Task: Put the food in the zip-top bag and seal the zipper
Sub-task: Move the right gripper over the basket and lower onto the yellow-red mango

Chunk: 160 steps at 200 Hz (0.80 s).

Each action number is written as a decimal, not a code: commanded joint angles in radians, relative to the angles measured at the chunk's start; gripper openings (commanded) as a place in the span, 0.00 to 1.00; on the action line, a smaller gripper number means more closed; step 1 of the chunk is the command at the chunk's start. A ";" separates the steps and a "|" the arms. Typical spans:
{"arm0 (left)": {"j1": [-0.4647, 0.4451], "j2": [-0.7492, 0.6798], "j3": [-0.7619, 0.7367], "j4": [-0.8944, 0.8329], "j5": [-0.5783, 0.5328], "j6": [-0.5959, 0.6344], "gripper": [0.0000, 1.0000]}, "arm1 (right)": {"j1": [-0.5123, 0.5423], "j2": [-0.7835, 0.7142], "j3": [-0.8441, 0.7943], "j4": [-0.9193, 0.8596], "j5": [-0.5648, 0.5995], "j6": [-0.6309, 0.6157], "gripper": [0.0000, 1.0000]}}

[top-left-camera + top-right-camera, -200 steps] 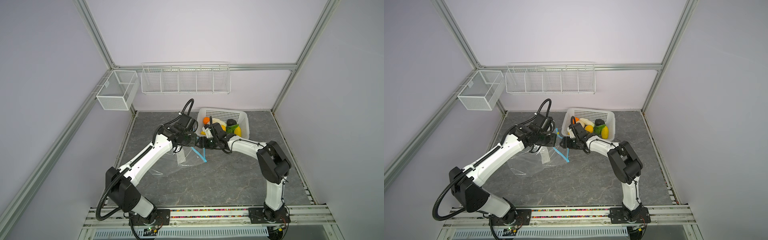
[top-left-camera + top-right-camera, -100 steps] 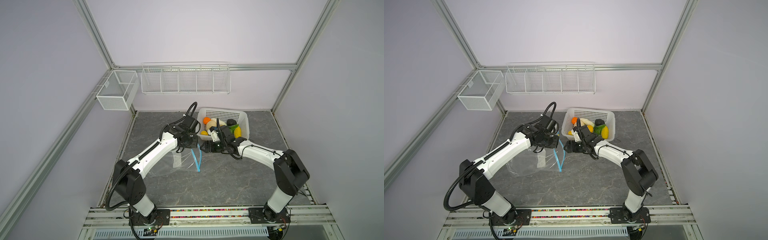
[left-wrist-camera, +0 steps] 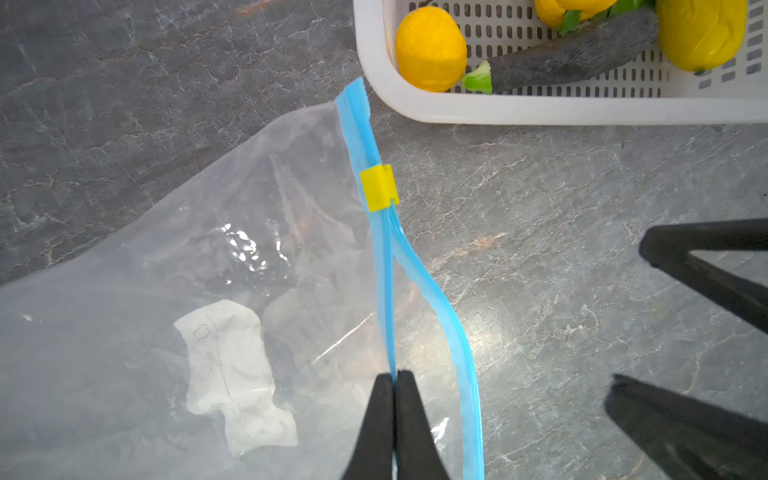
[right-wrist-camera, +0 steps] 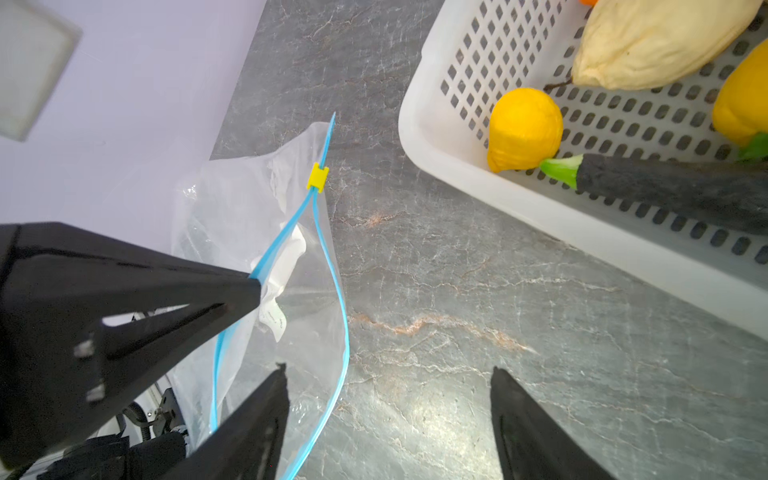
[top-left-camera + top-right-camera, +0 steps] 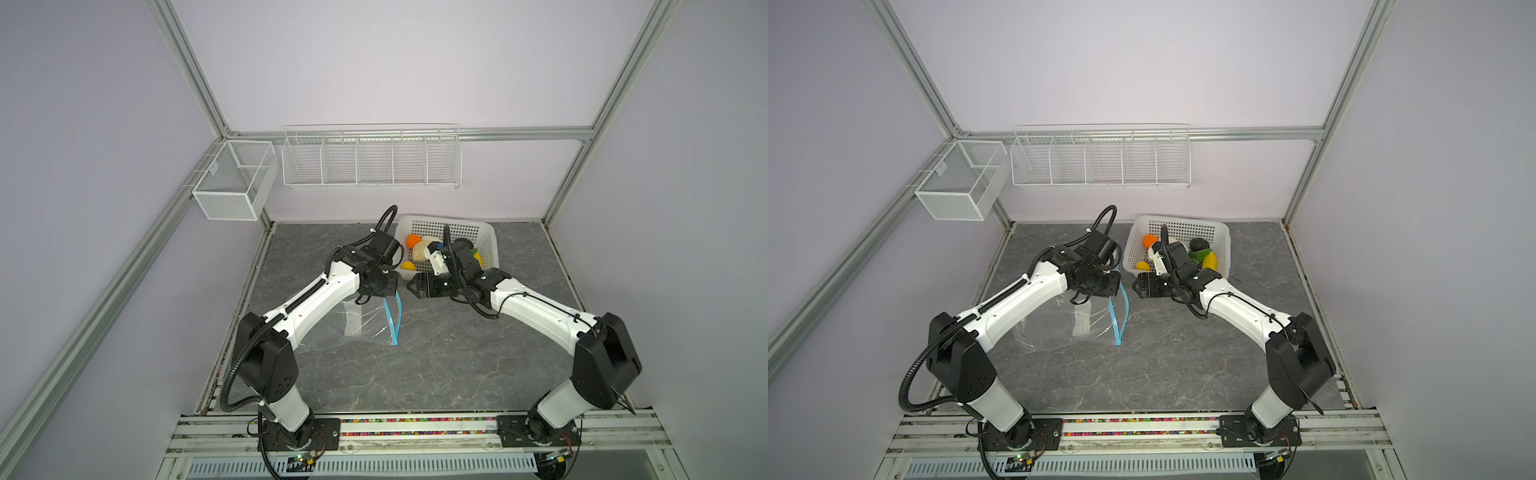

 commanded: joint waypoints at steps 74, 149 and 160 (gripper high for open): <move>0.000 -0.006 0.026 -0.011 0.007 0.021 0.00 | -0.092 0.240 0.266 -0.131 0.325 -0.184 0.73; 0.000 0.013 0.023 0.017 0.037 0.009 0.00 | -0.185 0.374 0.388 -0.193 0.413 -0.224 0.72; 0.000 0.021 0.030 0.014 0.044 0.009 0.00 | -0.195 0.398 0.412 -0.202 0.417 -0.229 0.72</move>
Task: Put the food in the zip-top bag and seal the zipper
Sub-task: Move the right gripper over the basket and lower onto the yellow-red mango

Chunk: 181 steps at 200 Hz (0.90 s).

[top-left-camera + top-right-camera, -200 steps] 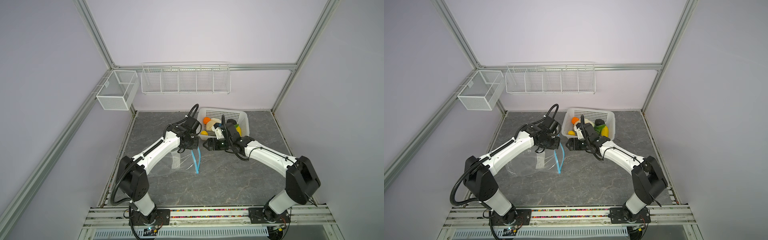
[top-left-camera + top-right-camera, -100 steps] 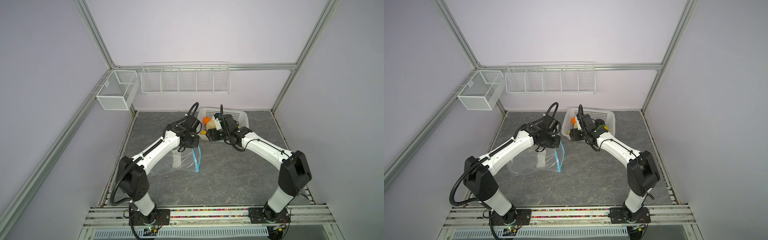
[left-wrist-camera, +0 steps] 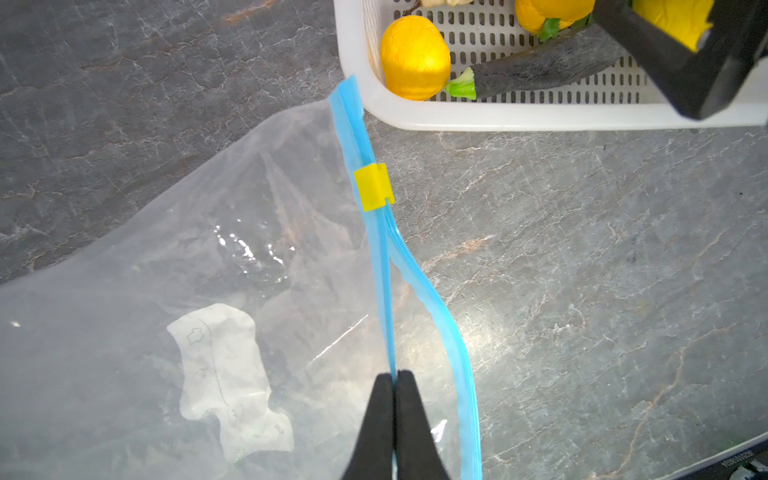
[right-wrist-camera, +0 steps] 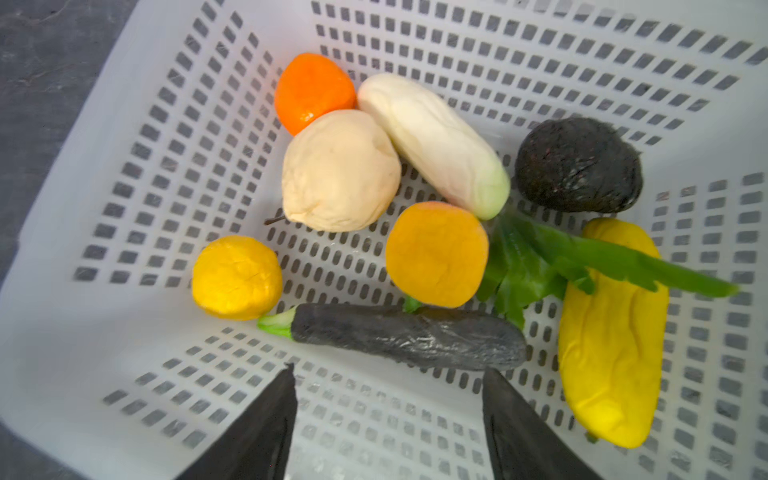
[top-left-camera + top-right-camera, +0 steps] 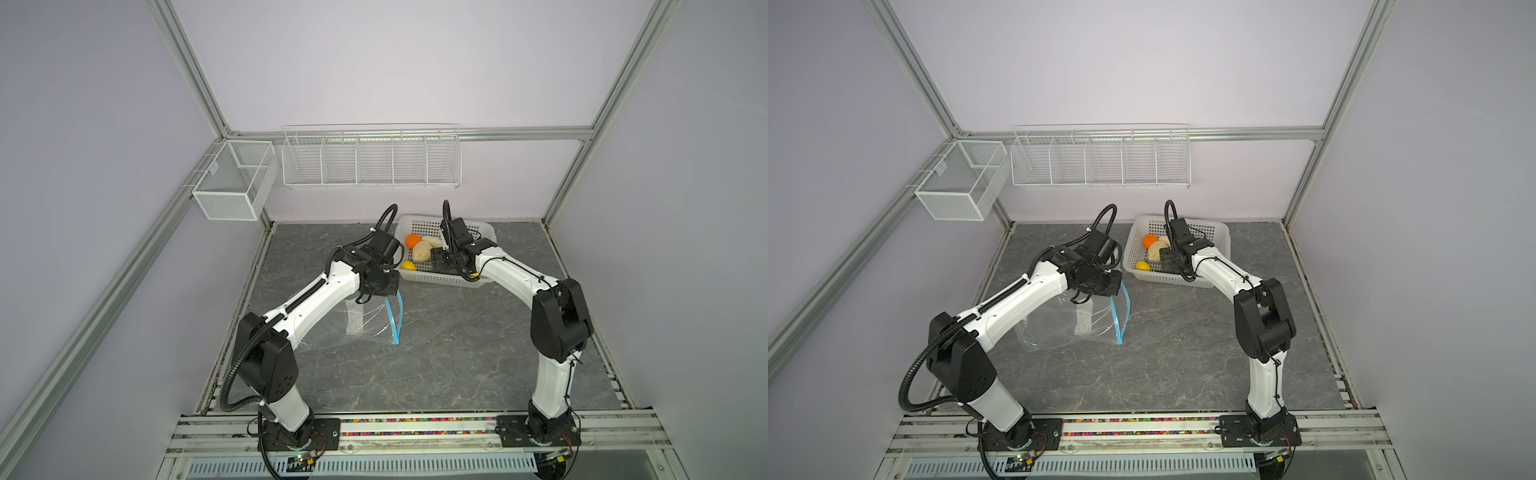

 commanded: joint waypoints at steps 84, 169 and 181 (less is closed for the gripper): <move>0.000 0.044 0.051 -0.009 0.024 0.003 0.00 | -0.054 0.236 0.254 -0.110 0.027 -0.042 0.72; 0.000 0.067 0.052 0.001 0.035 0.004 0.00 | -0.061 0.344 0.355 -0.152 0.022 -0.053 0.73; 0.000 0.064 0.048 0.004 0.034 0.003 0.00 | -0.060 0.352 0.360 -0.154 0.023 -0.056 0.75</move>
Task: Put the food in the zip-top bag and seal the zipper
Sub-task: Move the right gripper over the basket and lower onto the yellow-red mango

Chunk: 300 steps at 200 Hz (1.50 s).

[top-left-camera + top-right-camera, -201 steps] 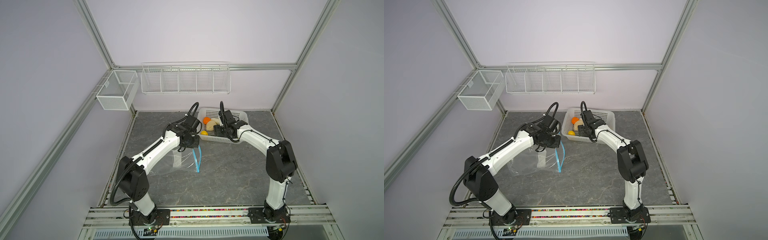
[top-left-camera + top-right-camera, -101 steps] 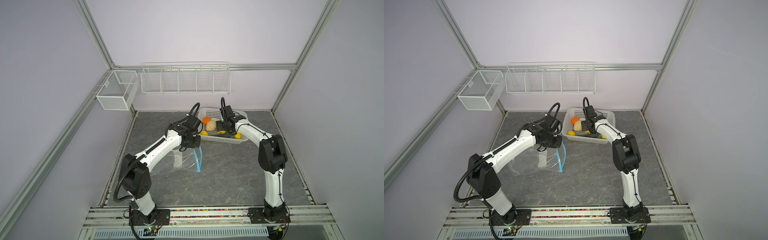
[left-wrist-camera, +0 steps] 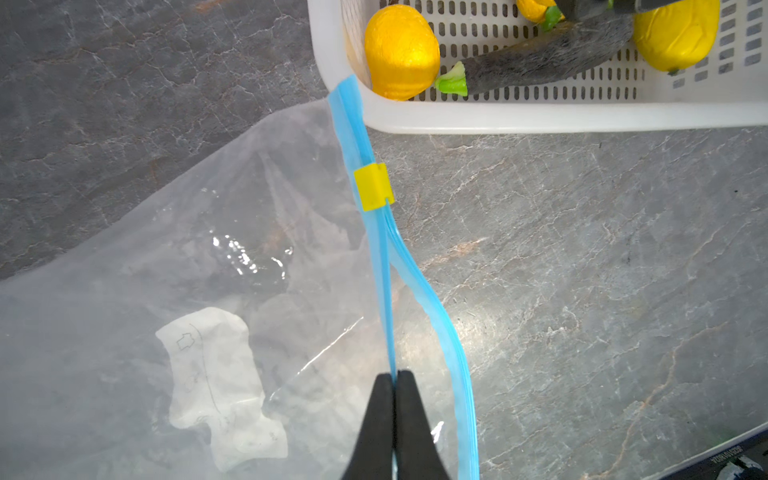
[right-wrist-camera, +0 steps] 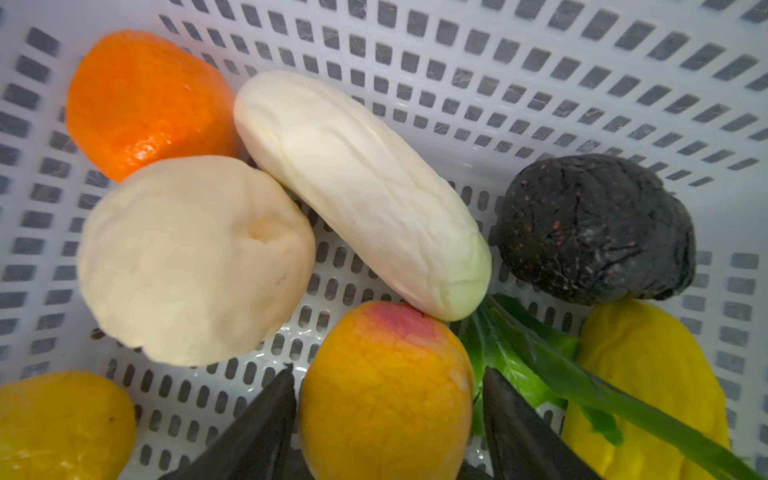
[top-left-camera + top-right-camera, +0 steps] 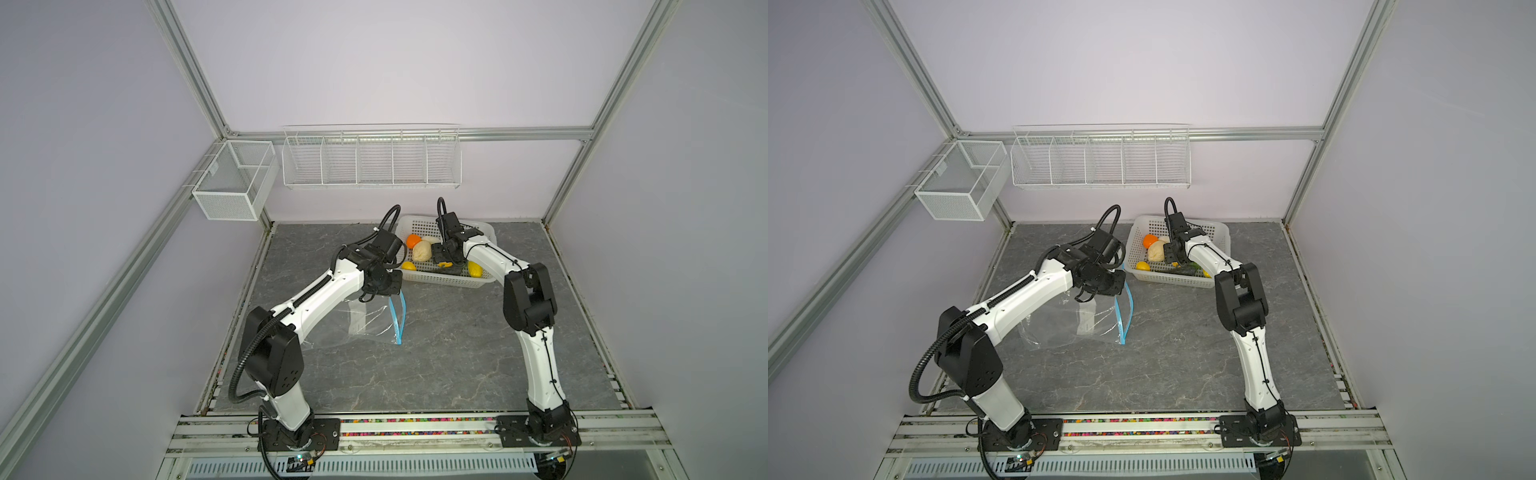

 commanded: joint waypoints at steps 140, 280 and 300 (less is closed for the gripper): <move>0.000 0.002 0.011 0.001 -0.004 0.001 0.00 | -0.004 0.066 0.063 -0.050 -0.025 -0.012 0.76; 0.012 -0.008 -0.003 0.015 0.007 -0.021 0.00 | -0.004 -0.043 -0.018 0.021 -0.009 -0.052 0.65; 0.014 -0.009 -0.004 0.016 0.009 -0.023 0.00 | -0.005 -0.068 -0.034 0.028 -0.012 -0.055 0.65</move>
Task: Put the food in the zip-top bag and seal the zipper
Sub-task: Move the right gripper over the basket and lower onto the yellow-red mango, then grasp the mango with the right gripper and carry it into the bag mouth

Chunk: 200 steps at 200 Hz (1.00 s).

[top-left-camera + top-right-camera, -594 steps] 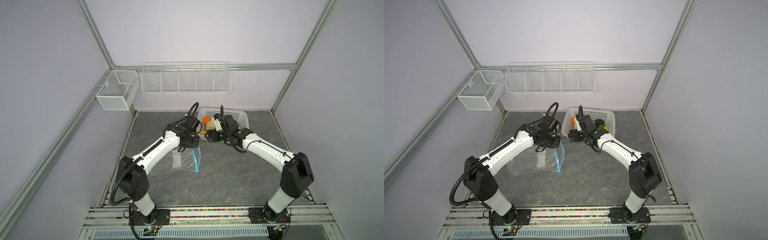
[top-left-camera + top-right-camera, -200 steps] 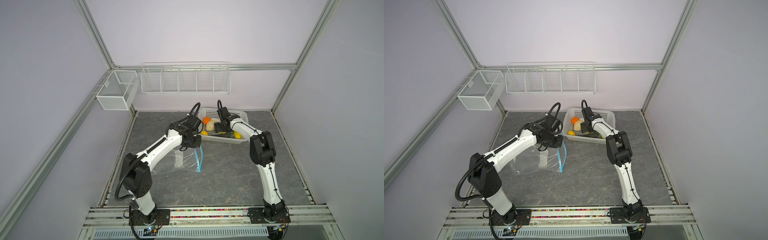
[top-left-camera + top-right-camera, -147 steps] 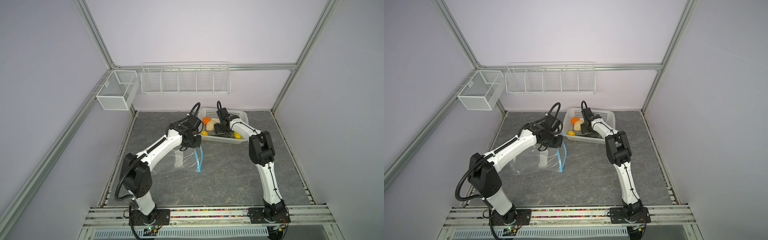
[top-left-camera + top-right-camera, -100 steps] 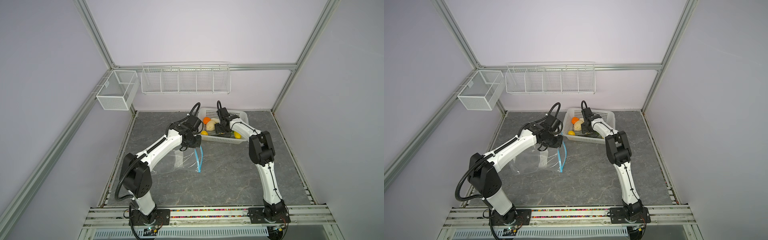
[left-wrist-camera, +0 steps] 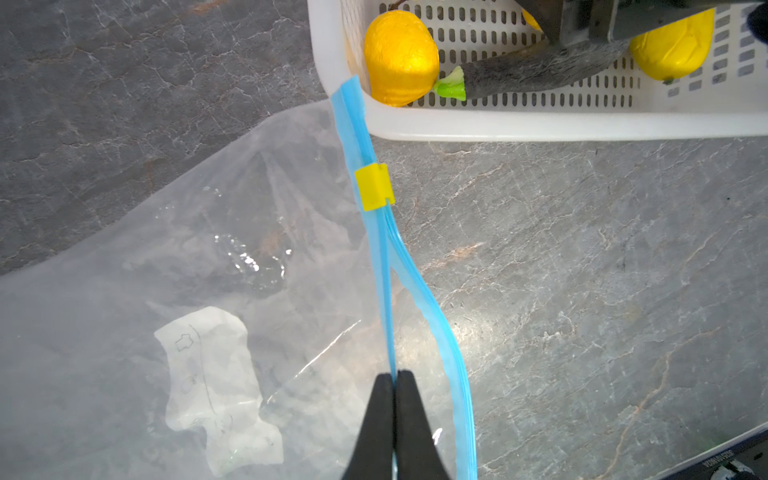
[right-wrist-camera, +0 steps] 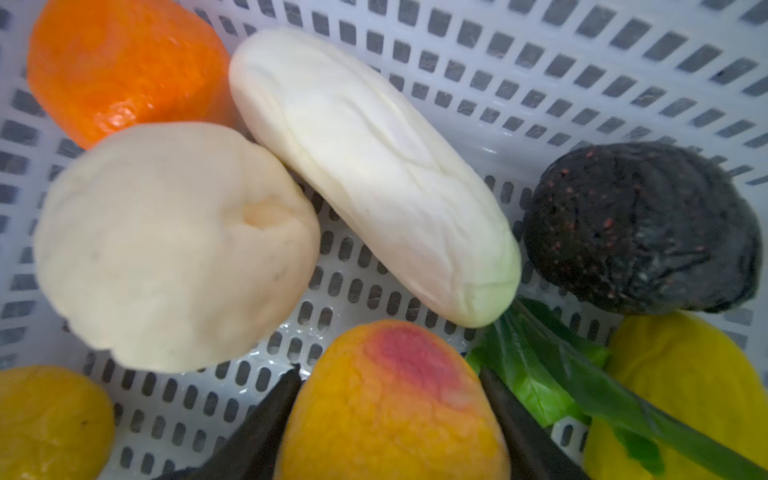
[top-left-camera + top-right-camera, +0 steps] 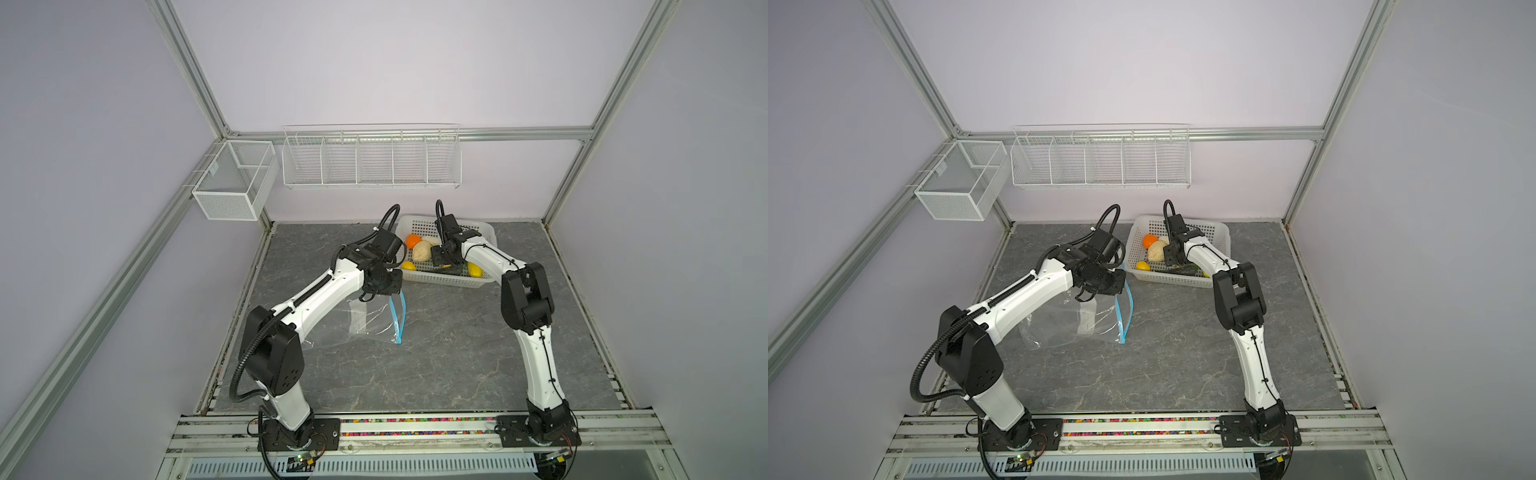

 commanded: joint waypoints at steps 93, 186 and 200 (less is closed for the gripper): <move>0.022 0.005 0.008 0.000 0.037 -0.029 0.00 | -0.004 -0.275 -0.214 0.114 -0.110 -0.067 0.64; 0.035 0.006 0.033 -0.007 0.054 -0.036 0.00 | 0.038 -0.609 -0.630 0.449 -0.418 -0.001 0.64; 0.044 0.000 0.030 -0.001 0.065 -0.038 0.00 | 0.049 -0.660 -0.721 0.543 -0.484 0.017 0.64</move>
